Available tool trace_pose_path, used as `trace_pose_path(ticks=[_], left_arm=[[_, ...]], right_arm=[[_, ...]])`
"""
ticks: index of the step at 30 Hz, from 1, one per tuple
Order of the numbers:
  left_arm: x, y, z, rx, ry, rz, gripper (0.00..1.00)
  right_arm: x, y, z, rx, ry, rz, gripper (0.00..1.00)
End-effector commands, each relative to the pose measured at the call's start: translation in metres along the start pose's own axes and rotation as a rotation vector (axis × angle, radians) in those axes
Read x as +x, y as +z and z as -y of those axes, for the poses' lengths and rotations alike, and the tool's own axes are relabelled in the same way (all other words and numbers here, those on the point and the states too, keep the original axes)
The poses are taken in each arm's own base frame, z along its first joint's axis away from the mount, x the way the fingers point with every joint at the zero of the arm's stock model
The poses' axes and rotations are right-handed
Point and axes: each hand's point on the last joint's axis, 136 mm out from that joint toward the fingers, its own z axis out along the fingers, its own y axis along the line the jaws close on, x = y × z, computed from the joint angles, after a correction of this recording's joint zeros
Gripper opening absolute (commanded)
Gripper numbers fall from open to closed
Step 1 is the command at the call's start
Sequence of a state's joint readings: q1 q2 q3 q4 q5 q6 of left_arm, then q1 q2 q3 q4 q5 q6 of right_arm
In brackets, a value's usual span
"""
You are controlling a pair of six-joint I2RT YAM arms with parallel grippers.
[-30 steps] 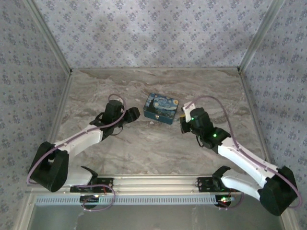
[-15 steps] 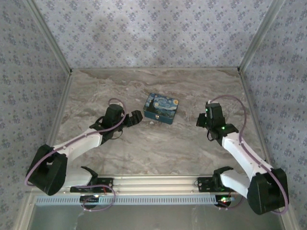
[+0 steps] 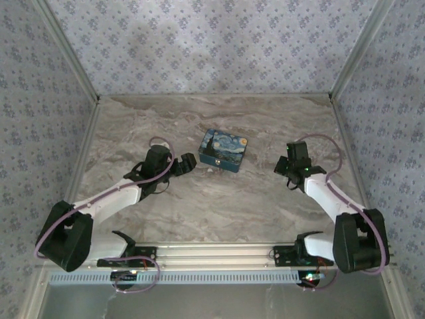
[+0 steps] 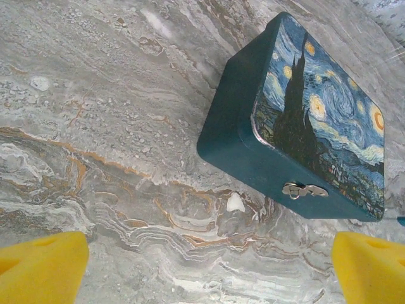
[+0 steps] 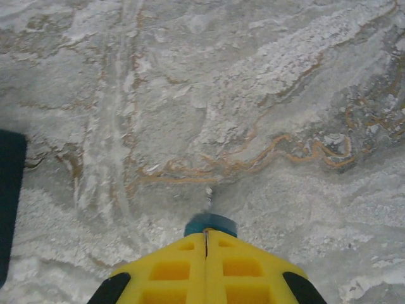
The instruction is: Unlock the padlock with the key
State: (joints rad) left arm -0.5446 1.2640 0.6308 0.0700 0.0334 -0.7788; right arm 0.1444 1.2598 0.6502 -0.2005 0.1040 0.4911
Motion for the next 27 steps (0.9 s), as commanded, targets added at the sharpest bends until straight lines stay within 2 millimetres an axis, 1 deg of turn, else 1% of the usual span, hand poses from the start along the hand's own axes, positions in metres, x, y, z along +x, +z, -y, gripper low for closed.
trace_pose_path(ticks=[1, 3, 7, 12, 14, 16, 19, 23, 26, 27], left_arm=[[-0.006, -0.004, 0.003, 0.005, -0.007, 0.029, 0.98], [-0.006, -0.004, 0.002, 0.003, -0.008, 0.03, 0.98], [-0.006, -0.005, 0.002, 0.001, -0.01, 0.032, 0.98], [-0.005, -0.004, 0.0, -0.007, -0.013, 0.031, 0.98], [-0.006, -0.004, 0.0, -0.008, -0.014, 0.033, 0.98], [-0.006, -0.004, 0.0, -0.01, -0.014, 0.032, 0.98], [-0.008, -0.005, 0.0, -0.014, -0.011, 0.036, 0.98], [-0.014, -0.009, -0.003, -0.034, -0.008, 0.051, 0.98], [-0.022, -0.015, -0.007, -0.062, 0.002, 0.076, 0.98], [-0.027, -0.018, -0.01, -0.081, 0.005, 0.088, 0.98]], right_arm=[[0.002, 0.009, 0.008, 0.008, 0.062, -0.008, 0.0], [0.004, 0.013, 0.014, 0.024, 0.08, -0.02, 0.0], [0.01, 0.019, 0.022, 0.048, 0.114, -0.036, 0.04], [0.026, 0.026, 0.031, 0.078, 0.131, -0.089, 0.09], [0.03, 0.027, 0.03, 0.072, 0.134, -0.101, 0.15], [0.029, 0.024, 0.03, 0.071, 0.139, -0.099, 0.27], [0.025, 0.015, 0.033, 0.087, 0.151, -0.082, 0.41], [0.015, -0.003, 0.036, 0.102, 0.169, -0.036, 0.52], [0.001, -0.018, 0.036, 0.11, 0.16, 0.013, 0.6], [-0.005, -0.022, 0.036, 0.113, 0.151, 0.032, 0.98]])
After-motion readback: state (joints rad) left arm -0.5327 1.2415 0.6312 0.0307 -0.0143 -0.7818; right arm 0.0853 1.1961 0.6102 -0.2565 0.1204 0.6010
